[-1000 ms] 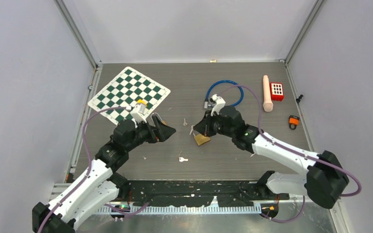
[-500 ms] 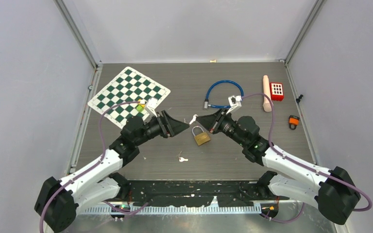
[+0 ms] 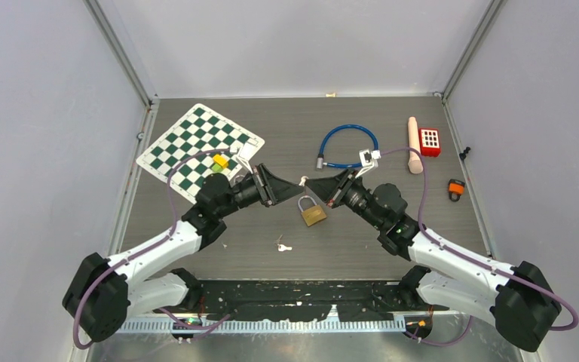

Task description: Unlock with the key

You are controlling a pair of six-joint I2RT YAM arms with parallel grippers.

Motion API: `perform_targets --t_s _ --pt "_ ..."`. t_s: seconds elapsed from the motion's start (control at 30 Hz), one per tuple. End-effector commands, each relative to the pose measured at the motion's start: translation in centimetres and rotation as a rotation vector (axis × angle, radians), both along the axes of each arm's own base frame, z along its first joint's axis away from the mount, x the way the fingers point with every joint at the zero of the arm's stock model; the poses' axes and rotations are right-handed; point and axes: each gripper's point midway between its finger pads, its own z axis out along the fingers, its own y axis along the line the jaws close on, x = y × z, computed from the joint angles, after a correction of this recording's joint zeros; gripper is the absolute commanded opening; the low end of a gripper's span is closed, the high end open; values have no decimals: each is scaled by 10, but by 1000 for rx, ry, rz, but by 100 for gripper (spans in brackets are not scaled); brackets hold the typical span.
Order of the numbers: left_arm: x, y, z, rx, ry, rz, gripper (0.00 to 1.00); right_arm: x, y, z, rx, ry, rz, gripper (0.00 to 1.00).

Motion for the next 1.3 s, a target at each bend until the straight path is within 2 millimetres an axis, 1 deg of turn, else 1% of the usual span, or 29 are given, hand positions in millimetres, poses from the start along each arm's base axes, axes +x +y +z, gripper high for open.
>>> perform_targets --t_s 0.0,0.13,0.33,0.37,0.53,0.6,0.63,0.67,0.7,0.73,0.77,0.8,0.83,0.87,0.9,0.93,0.97,1.0,1.03,1.07,1.1,1.23,1.27 --pt "-6 -8 41 -103 -85 -57 33 -2 -2 23 68 -55 3 5" --pt "-7 -10 40 -106 -79 -67 25 -3 -2 25 72 -61 4 5" --pt "-7 -10 41 -108 -81 -64 1 -4 -4 25 80 -64 2 5" --pt "-7 -9 41 -109 -82 -59 0 -5 -4 25 79 -65 4 5" --pt "-6 -7 37 -81 -102 -45 0 -7 -2 24 70 -79 20 5" --pt "-6 -5 33 -37 -120 -51 0 -10 -2 26 64 -99 33 10" --pt "-6 -2 31 -9 -129 -51 0 -10 -2 27 58 -107 36 17" --pt "-5 2 28 21 -134 -47 0 -11 -3 29 40 -127 39 20" --pt "-3 7 25 55 -139 -41 0 -10 -4 28 13 -148 37 27" --pt "1 14 22 93 -158 -32 0 -11 -5 31 -3 -161 45 30" --pt "2 20 20 124 -161 -30 0 -12 -8 29 -41 -180 47 38" --pt "1 26 22 147 -176 -31 0 -12 -9 34 -55 -201 59 44" --pt "1 31 18 177 -170 -35 0 -15 -9 32 -92 -223 89 46" --pt "0 34 18 194 -179 -47 0 -13 -12 38 -103 -244 90 50" --pt "-1 38 17 209 -186 -56 0 -18 -11 35 -136 -264 129 51" --pt "-3 40 17 220 -191 -67 0 -15 -14 40 -146 -280 131 54" --pt "-5 41 17 232 -197 -85 0 -20 -12 36 -170 -294 179 55" --pt "-8 42 16 245 -202 -108 0 -19 -14 41 -175 -311 188 55" --pt "-11 42 15 259 -204 -136 0 -26 -10 39 -183 -324 259 55" --pt "-15 42 13 275 -201 -164 0 -27 -11 43 -182 -340 281 55" --pt "-19 42 12 287 -200 -191 0 -32 -7 45 -184 -355 344 56" --pt "-32 39 18 272 -224 -280 0 -46 3 50 -184 -396 487 52" --pt "-35 38 21 266 -230 -295 0 -46 5 50 -181 -394 503 51"
